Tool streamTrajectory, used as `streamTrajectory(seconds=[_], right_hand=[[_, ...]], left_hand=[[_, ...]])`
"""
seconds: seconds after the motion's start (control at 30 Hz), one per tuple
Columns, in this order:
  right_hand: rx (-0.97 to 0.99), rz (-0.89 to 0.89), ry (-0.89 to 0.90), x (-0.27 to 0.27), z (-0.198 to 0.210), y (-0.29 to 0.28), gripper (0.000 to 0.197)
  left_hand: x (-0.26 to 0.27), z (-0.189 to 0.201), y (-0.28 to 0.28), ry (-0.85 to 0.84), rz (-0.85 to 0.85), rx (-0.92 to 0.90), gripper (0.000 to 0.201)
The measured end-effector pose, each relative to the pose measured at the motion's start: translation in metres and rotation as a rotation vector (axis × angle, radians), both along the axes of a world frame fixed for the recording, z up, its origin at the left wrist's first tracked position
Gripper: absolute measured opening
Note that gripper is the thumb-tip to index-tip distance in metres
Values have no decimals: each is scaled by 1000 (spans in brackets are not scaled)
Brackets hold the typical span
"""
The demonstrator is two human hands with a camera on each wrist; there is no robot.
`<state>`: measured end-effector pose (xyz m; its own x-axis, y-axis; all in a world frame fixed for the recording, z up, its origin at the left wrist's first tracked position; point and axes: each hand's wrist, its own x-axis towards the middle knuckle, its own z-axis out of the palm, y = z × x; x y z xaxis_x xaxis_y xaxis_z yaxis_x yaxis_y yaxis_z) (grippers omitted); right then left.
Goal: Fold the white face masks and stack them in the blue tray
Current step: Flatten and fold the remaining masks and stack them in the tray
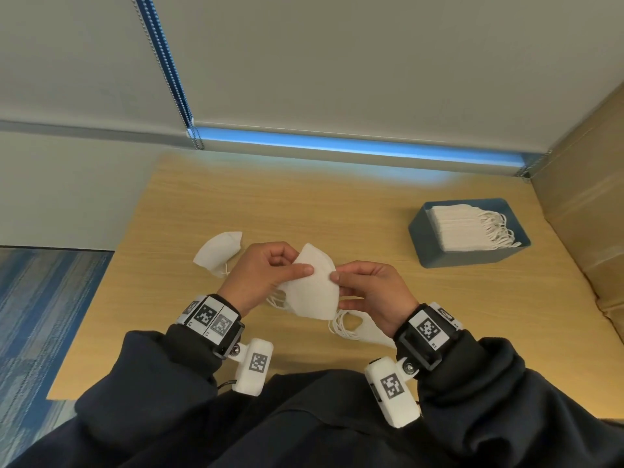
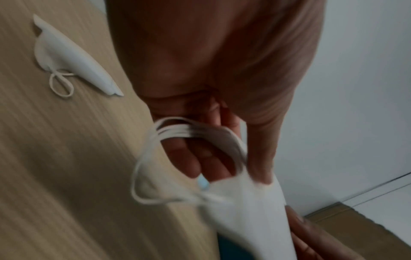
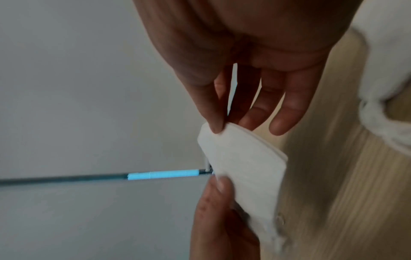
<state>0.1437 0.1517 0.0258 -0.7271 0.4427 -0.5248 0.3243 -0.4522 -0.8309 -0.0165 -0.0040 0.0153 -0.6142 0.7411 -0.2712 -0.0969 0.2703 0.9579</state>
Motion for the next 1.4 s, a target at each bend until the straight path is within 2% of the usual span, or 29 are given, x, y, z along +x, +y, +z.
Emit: streamTrajectory(seconds=[0.1, 0.2, 0.33, 0.43, 0.6, 1.03, 1.13, 1.27, 1.33, 1.4], right_hand=[[-115, -95, -53, 19, -13, 28, 14], [-159, -151, -123, 43, -32, 55, 20], [-112, -204, -206, 72, -52, 74, 18], [-61, -219, -256, 87, -65, 82, 24], [70, -148, -356, 104, -82, 89, 17], [163, -10, -411, 104, -93, 99, 14], [175, 9, -413, 103, -93, 101, 15], [247, -31, -392, 105, -94, 103, 22], [299, -46, -366, 105, -94, 105, 25], [322, 3, -356, 104, -96, 105, 25]], left_hand=[[6, -13, 7, -66, -96, -84, 16], [23, -25, 19, -118, -63, -138, 18], [50, -44, 38, -157, 22, -215, 20], [65, -57, 49, -196, 50, -254, 22], [82, -69, 58, -208, 47, -304, 19], [87, -87, 62, -145, 145, -362, 20], [87, -88, 64, 3, 109, -414, 21], [87, -79, 73, 453, -54, -423, 26], [92, -71, 84, 623, -248, -326, 23], [103, -66, 100, 737, -549, -293, 18]])
